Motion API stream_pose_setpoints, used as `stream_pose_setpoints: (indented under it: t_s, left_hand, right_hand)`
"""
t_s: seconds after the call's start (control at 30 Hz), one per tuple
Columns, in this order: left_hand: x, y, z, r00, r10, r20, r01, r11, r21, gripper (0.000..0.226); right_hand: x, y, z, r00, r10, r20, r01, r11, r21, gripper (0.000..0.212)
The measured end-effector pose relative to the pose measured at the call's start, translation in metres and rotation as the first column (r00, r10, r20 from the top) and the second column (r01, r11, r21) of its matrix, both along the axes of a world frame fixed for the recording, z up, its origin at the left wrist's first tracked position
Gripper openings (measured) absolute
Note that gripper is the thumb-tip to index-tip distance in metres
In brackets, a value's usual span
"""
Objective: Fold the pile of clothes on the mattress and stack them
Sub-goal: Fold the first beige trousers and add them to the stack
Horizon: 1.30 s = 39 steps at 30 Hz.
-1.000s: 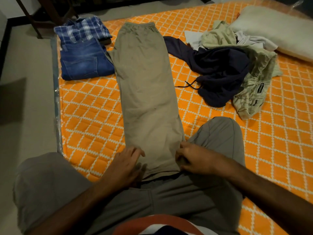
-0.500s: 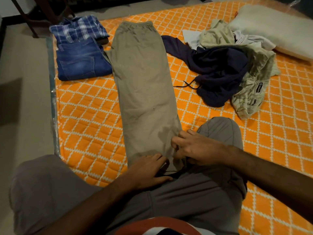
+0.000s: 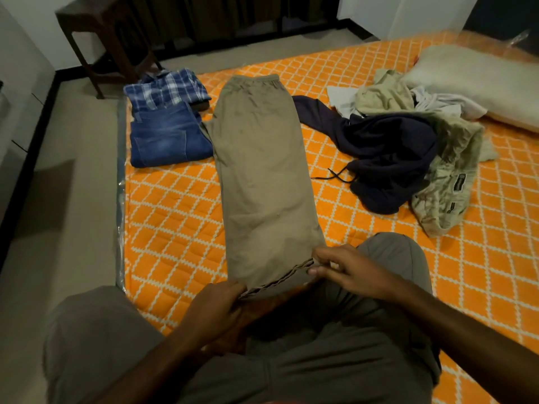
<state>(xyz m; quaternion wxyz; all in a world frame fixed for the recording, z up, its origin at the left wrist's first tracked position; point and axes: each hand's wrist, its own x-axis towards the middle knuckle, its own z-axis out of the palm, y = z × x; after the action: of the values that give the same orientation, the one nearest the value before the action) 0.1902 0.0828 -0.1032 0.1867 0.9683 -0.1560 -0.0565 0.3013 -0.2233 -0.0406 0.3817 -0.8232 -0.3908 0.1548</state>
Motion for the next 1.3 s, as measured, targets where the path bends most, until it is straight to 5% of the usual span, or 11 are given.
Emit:
stream_pose_setpoints:
  t_s: [0.2, 0.3, 0.43, 0.53, 0.63, 0.8, 0.93, 1.07, 1.3]
  left_hand:
    - [-0.004, 0.032, 0.017, 0.942, -0.334, -0.022, 0.333, 0.931, 0.147, 0.031]
    - [-0.005, 0.036, 0.021, 0.93, -0.358, -0.083, 0.36, 0.933, 0.021, 0.032]
    - [0.015, 0.04, 0.035, 0.952, -0.227, -0.208, 0.146, 0.927, -0.345, 0.023]
    - [0.042, 0.041, 0.052, 0.962, -0.067, -0.263, -0.097, 0.82, -0.564, 0.021]
    - [0.085, 0.043, 0.062, 0.943, 0.13, -0.307, -0.31, 0.681, -0.664, 0.01]
    - [0.17, 0.045, 0.055, 0.838, 0.394, -0.378, -0.545, 0.556, -0.628, 0.019]
    - [0.221, 0.047, 0.035, 0.766, 0.508, -0.394, -0.632, 0.481, -0.608, 0.026]
    - [0.238, 0.048, 0.019, 0.65, 0.496, -0.577, -0.752, 0.304, -0.585, 0.048]
    - [0.192, 0.05, -0.016, 0.722, 0.415, -0.554, -0.691, 0.479, -0.542, 0.067]
  right_hand:
    - [0.0, -0.017, 0.01, 0.979, 0.203, -0.031, -0.205, 0.962, -0.178, 0.016]
    - [-0.003, -0.018, 0.009, 0.967, 0.239, -0.084, -0.253, 0.93, -0.268, 0.009]
    - [0.018, -0.016, 0.009, 0.961, 0.116, -0.25, -0.149, 0.982, -0.117, 0.018]
    - [0.044, -0.01, 0.016, 0.913, 0.035, -0.407, -0.039, 0.999, -0.002, 0.033]
    - [0.078, 0.003, 0.03, 0.867, -0.081, -0.492, 0.132, 0.989, 0.07, 0.012]
    - [0.144, 0.033, 0.022, 0.826, -0.33, -0.458, 0.385, 0.922, 0.03, 0.011]
    - [0.191, 0.061, 0.002, 0.701, -0.503, -0.505, 0.585, 0.811, 0.004, 0.012]
    - [0.21, 0.072, -0.046, 0.553, -0.621, -0.555, 0.637, 0.745, -0.198, 0.044]
    - [0.183, 0.057, -0.104, 0.652, -0.597, -0.467, 0.559, 0.795, -0.236, 0.059]
